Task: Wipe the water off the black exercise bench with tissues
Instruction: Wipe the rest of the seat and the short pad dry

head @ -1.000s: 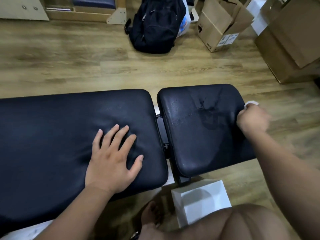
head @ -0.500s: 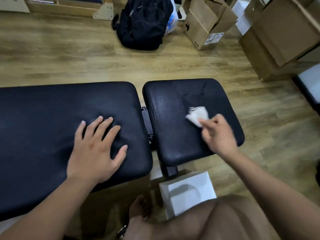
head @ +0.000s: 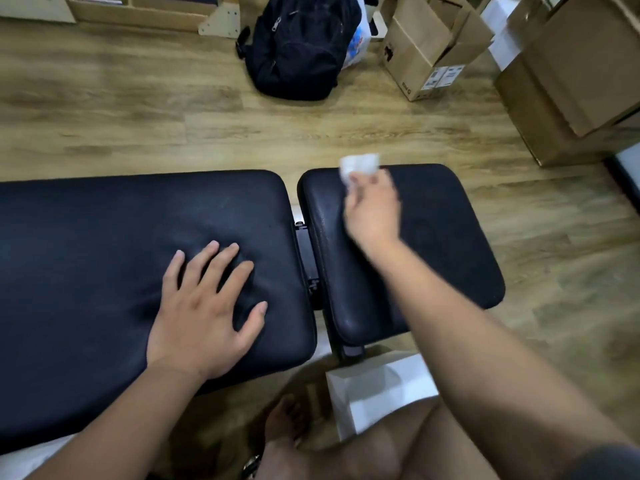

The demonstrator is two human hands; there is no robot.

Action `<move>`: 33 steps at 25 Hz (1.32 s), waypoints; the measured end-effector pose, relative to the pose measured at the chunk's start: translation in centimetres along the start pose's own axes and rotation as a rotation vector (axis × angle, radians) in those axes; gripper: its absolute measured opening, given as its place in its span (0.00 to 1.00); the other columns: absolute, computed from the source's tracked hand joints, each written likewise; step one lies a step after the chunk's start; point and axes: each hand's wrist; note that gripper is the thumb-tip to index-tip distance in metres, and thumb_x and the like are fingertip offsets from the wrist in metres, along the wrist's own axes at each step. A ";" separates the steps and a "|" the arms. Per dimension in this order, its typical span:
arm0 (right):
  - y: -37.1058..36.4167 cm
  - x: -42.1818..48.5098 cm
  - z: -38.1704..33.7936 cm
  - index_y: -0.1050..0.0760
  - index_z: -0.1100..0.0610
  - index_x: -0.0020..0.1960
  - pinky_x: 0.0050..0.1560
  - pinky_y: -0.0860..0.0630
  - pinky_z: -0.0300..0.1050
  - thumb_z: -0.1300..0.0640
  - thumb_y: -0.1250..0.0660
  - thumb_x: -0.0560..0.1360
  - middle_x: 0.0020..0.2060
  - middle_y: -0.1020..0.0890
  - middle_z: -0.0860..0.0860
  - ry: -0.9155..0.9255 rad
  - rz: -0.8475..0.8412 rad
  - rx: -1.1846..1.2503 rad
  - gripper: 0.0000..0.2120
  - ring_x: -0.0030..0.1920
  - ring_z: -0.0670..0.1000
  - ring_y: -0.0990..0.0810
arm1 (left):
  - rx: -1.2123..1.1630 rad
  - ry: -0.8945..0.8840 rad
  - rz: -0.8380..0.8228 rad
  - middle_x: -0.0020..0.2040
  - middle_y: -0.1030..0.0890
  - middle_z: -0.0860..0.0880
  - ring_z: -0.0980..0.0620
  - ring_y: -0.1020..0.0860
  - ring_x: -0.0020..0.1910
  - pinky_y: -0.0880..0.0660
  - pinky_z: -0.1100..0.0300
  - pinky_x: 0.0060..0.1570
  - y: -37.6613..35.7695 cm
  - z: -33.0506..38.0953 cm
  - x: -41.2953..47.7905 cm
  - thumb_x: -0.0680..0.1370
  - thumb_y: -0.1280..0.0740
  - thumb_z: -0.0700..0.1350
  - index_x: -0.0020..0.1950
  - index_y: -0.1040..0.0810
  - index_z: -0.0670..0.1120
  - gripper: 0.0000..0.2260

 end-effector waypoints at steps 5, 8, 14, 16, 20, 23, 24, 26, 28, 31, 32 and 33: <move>2.3 -7.9 2.8 0.20 0.57 0.57 0.46 0.25 0.45 0.62 0.34 0.74 0.47 0.22 0.55 0.446 -0.175 0.124 0.13 0.44 0.56 0.21 | -0.008 -0.006 0.032 0.72 0.27 0.43 0.41 0.33 0.74 0.42 0.36 0.74 -0.1 0.0 0.0 0.76 0.43 0.61 0.67 0.22 0.45 0.28; 6.5 -3.7 14.5 0.22 0.59 0.60 0.51 0.26 0.47 0.60 0.37 0.74 0.51 0.23 0.61 0.036 -0.077 -0.171 0.15 0.46 0.63 0.21 | -0.007 -0.003 0.032 0.73 0.27 0.44 0.41 0.33 0.75 0.42 0.36 0.74 -0.3 -0.1 0.1 0.76 0.41 0.61 0.68 0.23 0.46 0.27; 4.8 4.0 14.5 0.28 0.58 0.66 0.61 0.31 0.51 0.62 0.40 0.74 0.64 0.27 0.61 -0.521 0.095 -0.123 0.20 0.62 0.62 0.28 | -0.015 -0.004 0.017 0.73 0.27 0.44 0.41 0.33 0.75 0.42 0.36 0.74 -0.1 -0.1 -0.2 0.76 0.42 0.61 0.68 0.22 0.46 0.28; 3.1 3.7 9.8 0.27 0.57 0.65 0.60 0.31 0.49 0.61 0.40 0.75 0.65 0.30 0.60 -0.445 0.115 -0.115 0.19 0.59 0.63 0.26 | -0.014 0.003 0.011 0.73 0.27 0.44 0.41 0.33 0.75 0.42 0.36 0.74 -0.1 -0.1 0.1 0.76 0.42 0.61 0.68 0.23 0.46 0.28; 1.6 -1.1 1.2 0.23 0.55 0.61 0.52 0.28 0.49 0.58 0.40 0.75 0.57 0.26 0.58 -0.101 -0.016 -0.065 0.16 0.51 0.62 0.24 | -0.009 0.005 -0.019 0.73 0.27 0.45 0.42 0.34 0.75 0.42 0.36 0.74 0.2 0.0 -0.1 0.76 0.43 0.62 0.67 0.23 0.46 0.28; 1.8 -9.4 -1.5 0.21 0.54 0.56 0.41 0.25 0.48 0.59 0.38 0.73 0.46 0.26 0.55 0.254 -0.127 0.016 0.14 0.43 0.58 0.24 | -0.008 0.004 -0.018 0.72 0.27 0.45 0.42 0.33 0.75 0.43 0.37 0.74 0.3 0.0 -0.1 0.76 0.45 0.62 0.67 0.22 0.46 0.28; 2.5 -12.3 -0.8 0.21 0.53 0.55 0.39 0.25 0.47 0.59 0.38 0.72 0.44 0.26 0.54 0.366 -0.188 0.031 0.14 0.42 0.57 0.24 | -0.007 0.007 -0.010 0.72 0.26 0.45 0.42 0.33 0.75 0.43 0.38 0.74 0.3 0.0 -0.1 0.76 0.45 0.62 0.67 0.22 0.46 0.28; 4.4 -14.8 3.8 0.21 0.52 0.55 0.38 0.26 0.42 0.57 0.39 0.71 0.44 0.24 0.52 0.443 -0.233 0.055 0.15 0.41 0.53 0.23 | -0.003 0.009 -0.004 0.72 0.26 0.45 0.42 0.33 0.74 0.43 0.38 0.75 0.3 0.1 -0.2 0.76 0.45 0.62 0.67 0.22 0.46 0.29; 6.0 -13.1 9.8 0.20 0.53 0.57 0.42 0.28 0.41 0.59 0.37 0.72 0.46 0.23 0.53 0.228 -0.145 0.001 0.15 0.42 0.54 0.21 | -0.003 0.008 0.003 0.72 0.27 0.45 0.42 0.34 0.75 0.44 0.39 0.75 0.1 0.0 -0.1 0.77 0.45 0.62 0.68 0.23 0.47 0.28; 8.4 -8.7 17.0 0.21 0.58 0.60 0.52 0.27 0.46 0.59 0.39 0.73 0.50 0.24 0.59 -0.157 0.012 -0.143 0.18 0.46 0.62 0.21 | -0.011 0.002 0.006 0.73 0.27 0.45 0.42 0.34 0.75 0.45 0.38 0.76 -0.1 -0.1 -0.1 0.76 0.45 0.62 0.68 0.23 0.47 0.28; 8.7 -7.5 17.6 0.23 0.59 0.62 0.54 0.27 0.48 0.59 0.40 0.74 0.53 0.25 0.61 -0.261 0.020 -0.159 0.18 0.48 0.63 0.22 | -0.007 0.002 0.007 0.73 0.27 0.45 0.42 0.34 0.75 0.45 0.38 0.75 -0.1 -0.1 -0.1 0.76 0.45 0.62 0.68 0.23 0.47 0.28; 8.3 -6.4 17.0 0.24 0.60 0.63 0.56 0.28 0.49 0.60 0.41 0.75 0.56 0.27 0.62 -0.373 0.039 -0.154 0.18 0.50 0.64 0.23 | -0.003 0.001 0.002 0.73 0.27 0.45 0.42 0.35 0.75 0.44 0.38 0.75 -0.1 -0.1 -0.1 0.76 0.44 0.62 0.68 0.23 0.47 0.28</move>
Point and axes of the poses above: each hand's wrist, its own x-axis towards the middle knuckle, its own y-axis out of the back of the hand, z = x × y
